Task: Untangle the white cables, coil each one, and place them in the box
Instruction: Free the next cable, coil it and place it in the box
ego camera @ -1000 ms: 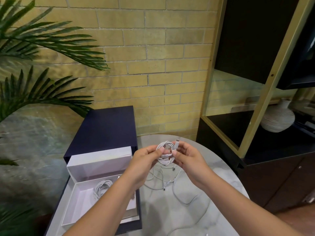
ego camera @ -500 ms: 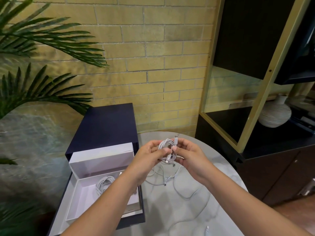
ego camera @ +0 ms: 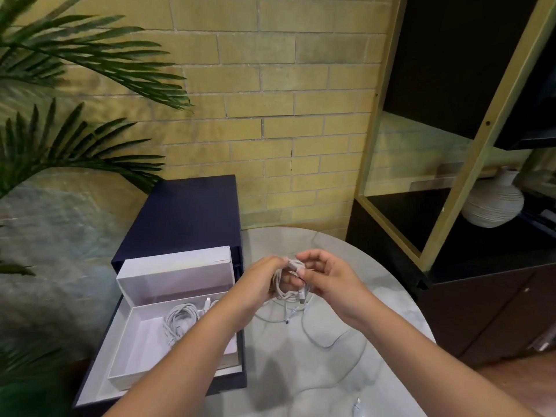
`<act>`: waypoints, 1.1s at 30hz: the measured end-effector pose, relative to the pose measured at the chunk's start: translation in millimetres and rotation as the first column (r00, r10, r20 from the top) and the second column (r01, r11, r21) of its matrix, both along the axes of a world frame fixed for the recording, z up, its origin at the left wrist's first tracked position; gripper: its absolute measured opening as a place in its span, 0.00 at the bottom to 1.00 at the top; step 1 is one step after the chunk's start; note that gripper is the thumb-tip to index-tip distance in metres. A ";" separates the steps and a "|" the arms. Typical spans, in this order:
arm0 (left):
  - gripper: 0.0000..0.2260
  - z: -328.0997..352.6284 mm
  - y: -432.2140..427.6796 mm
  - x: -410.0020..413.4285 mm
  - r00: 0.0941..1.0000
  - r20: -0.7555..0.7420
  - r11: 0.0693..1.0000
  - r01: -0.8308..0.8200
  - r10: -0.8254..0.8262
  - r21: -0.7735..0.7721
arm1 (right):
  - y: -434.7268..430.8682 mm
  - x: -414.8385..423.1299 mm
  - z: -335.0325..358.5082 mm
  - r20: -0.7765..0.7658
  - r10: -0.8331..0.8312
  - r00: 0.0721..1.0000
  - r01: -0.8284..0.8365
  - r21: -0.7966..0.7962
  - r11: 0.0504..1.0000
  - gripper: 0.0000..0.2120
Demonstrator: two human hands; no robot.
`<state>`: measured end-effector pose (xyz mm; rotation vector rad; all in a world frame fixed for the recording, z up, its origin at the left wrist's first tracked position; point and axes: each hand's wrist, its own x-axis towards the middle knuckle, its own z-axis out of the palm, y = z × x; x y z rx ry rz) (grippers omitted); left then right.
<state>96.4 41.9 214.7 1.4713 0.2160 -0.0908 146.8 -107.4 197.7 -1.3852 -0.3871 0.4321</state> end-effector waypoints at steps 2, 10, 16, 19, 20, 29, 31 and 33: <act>0.14 1.3 -4.2 1.2 1.000 -0.025 0.999 -0.017 0.018 0.033 | -1.5 3.5 -0.9 0.044 0.030 0.999 -0.028 -0.043 0.999 0.09; 0.20 -6.2 -10.3 6.6 0.983 0.006 0.969 -0.179 0.181 0.170 | -13.6 17.5 -2.1 -0.081 0.188 0.979 -0.194 -0.084 0.977 0.14; 0.23 -17.6 -18.3 9.1 0.979 -0.040 0.974 -0.194 0.200 0.118 | -9.6 18.8 -4.2 -0.031 0.281 0.959 -0.280 -0.243 0.929 0.10; 0.22 -21.6 -16.5 5.0 0.969 -0.047 0.968 -0.237 0.242 0.087 | -4.5 15.7 -5.3 -0.058 0.333 0.941 -0.337 -0.256 0.906 0.11; 0.21 -22.8 -14.6 3.3 0.965 -0.063 0.965 -0.251 0.255 0.075 | -2.4 14.0 -6.5 -0.073 0.355 0.932 -0.361 -0.260 0.896 0.11; 0.17 -24.4 57.4 -20.2 0.948 -0.092 0.949 -0.294 0.305 0.111 | 56.7 -8.7 -8.2 -0.169 0.364 0.916 -0.389 -0.151 0.909 0.07; 0.20 -25.9 90.4 -28.5 0.961 -0.087 0.950 -0.244 0.264 0.193 | 83.8 -19.2 -10.5 -0.164 0.312 0.936 -0.333 -0.126 0.934 0.06; 0.19 -25.5 122.9 -39.7 0.968 -0.081 0.948 -0.214 0.239 0.237 | 113.1 -30.5 -15.8 -0.154 0.227 0.962 -0.246 -0.123 0.961 0.09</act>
